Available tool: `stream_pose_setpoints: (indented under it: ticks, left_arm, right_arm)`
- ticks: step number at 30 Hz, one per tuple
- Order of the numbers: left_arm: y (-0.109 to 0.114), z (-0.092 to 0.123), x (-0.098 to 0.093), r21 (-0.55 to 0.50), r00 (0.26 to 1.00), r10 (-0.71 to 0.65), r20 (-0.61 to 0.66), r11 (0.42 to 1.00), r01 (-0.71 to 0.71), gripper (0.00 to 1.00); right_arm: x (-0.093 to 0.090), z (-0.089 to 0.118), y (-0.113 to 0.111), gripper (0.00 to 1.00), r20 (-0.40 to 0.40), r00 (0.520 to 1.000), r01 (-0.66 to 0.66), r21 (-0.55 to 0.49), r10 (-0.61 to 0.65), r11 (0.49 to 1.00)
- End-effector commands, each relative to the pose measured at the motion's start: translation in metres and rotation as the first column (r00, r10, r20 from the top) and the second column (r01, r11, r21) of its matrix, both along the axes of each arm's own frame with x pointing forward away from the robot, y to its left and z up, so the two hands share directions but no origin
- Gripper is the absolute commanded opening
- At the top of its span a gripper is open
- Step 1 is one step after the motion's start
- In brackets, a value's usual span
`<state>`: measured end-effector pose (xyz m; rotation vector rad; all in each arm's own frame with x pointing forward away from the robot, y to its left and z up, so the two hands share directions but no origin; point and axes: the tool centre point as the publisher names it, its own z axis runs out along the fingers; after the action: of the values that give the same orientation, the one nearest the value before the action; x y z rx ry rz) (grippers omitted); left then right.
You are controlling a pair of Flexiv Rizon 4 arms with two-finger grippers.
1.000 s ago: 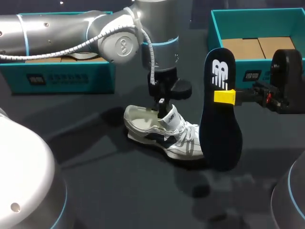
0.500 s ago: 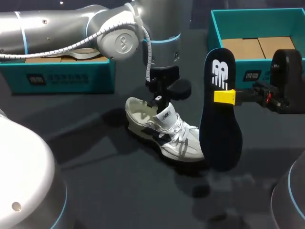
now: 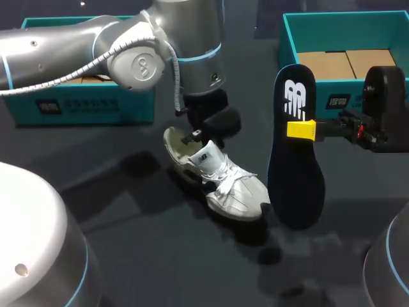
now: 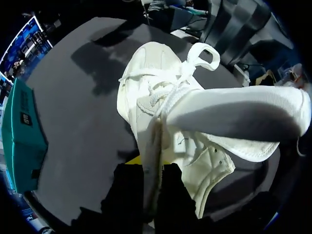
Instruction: Take the shoe out of the shoebox, open the shoe tongue, remove and reinsert the insole, then place the shoe into the shoebox
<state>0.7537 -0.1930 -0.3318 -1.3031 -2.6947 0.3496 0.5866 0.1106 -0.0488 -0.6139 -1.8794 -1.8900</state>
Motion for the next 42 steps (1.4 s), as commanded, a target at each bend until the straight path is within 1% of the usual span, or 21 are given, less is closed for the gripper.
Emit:
stream_pose_setpoints:
  ticks: [1, 2, 3, 4, 5, 7, 8, 10, 14, 15, 20, 23, 42]
  left_arm:
    - [0.000, 0.008, -0.004, 0.037, 0.982, -0.178, 0.064, 0.984, 0.176, 0.00]
    - [0.000, 0.008, -0.004, 0.040, 0.968, -0.243, 0.068, 0.970, 0.241, 0.00]
    - [0.001, 0.008, -0.004, 0.043, 0.956, -0.281, 0.088, 0.960, 0.278, 0.00]
    - [0.001, 0.007, -0.002, 0.053, 0.953, -0.291, 0.088, 0.956, 0.287, 0.00]
    - [0.000, 0.007, -0.001, 0.052, 0.935, -0.339, 0.099, 0.941, 0.335, 0.00]
    - [0.000, 0.006, 0.000, 0.058, 0.922, -0.366, 0.124, 0.931, 0.362, 0.00]
    - [0.000, 0.006, 0.000, 0.054, 0.904, -0.407, 0.131, 0.913, 0.404, 0.00]
    - [-0.001, 0.007, -0.001, 0.039, 0.886, -0.443, 0.139, 0.896, 0.442, 0.00]
    - [-0.007, 0.005, -0.009, 0.045, 0.833, -0.527, 0.167, 0.848, 0.528, 0.00]
    - [-0.009, 0.004, -0.010, 0.047, 0.829, -0.534, 0.165, 0.844, 0.535, 0.00]
    - [-0.015, -0.004, -0.020, 0.045, 0.771, -0.611, 0.180, 0.788, 0.614, 0.00]
    - [-0.018, -0.009, -0.021, 0.047, 0.759, -0.628, 0.171, 0.775, 0.630, 0.00]
    - [-0.033, -0.040, -0.024, 0.052, 0.727, -0.673, 0.136, 0.737, 0.673, 0.00]
  right_arm:
    - [-0.002, 0.000, 0.001, 0.00, -0.001, 1.000, 0.005, -0.002, -0.005, 1.000]
    - [-0.002, 0.000, 0.001, 0.00, -0.001, 1.000, 0.005, -0.002, -0.005, 1.000]
    - [-0.002, 0.000, 0.001, 0.00, -0.001, 1.000, 0.005, -0.002, -0.005, 1.000]
    - [-0.002, 0.000, 0.001, 0.00, -0.001, 1.000, 0.005, -0.002, -0.005, 1.000]
    - [-0.002, 0.000, 0.001, 0.00, -0.001, 1.000, 0.005, -0.002, -0.005, 1.000]
    - [-0.002, 0.000, 0.001, 0.00, -0.001, 1.000, 0.005, -0.002, -0.005, 1.000]
    - [-0.002, 0.000, 0.001, 0.00, -0.001, 1.000, 0.005, -0.002, -0.005, 1.000]
    - [-0.002, 0.000, 0.001, 0.00, -0.001, 1.000, 0.005, -0.002, -0.005, 1.000]
    - [-0.002, 0.000, 0.001, 0.00, -0.001, 1.000, 0.005, -0.002, -0.005, 1.000]
    - [-0.002, 0.000, 0.001, 0.00, -0.001, 1.000, 0.005, -0.002, -0.005, 1.000]
    - [-0.002, 0.000, 0.001, 0.00, -0.001, 1.000, 0.005, -0.002, -0.005, 1.000]
    - [-0.002, 0.000, 0.001, 0.00, -0.001, 1.000, 0.005, -0.002, -0.005, 1.000]
    - [-0.002, 0.000, 0.001, 0.00, -0.001, 1.000, 0.005, -0.002, -0.005, 1.000]
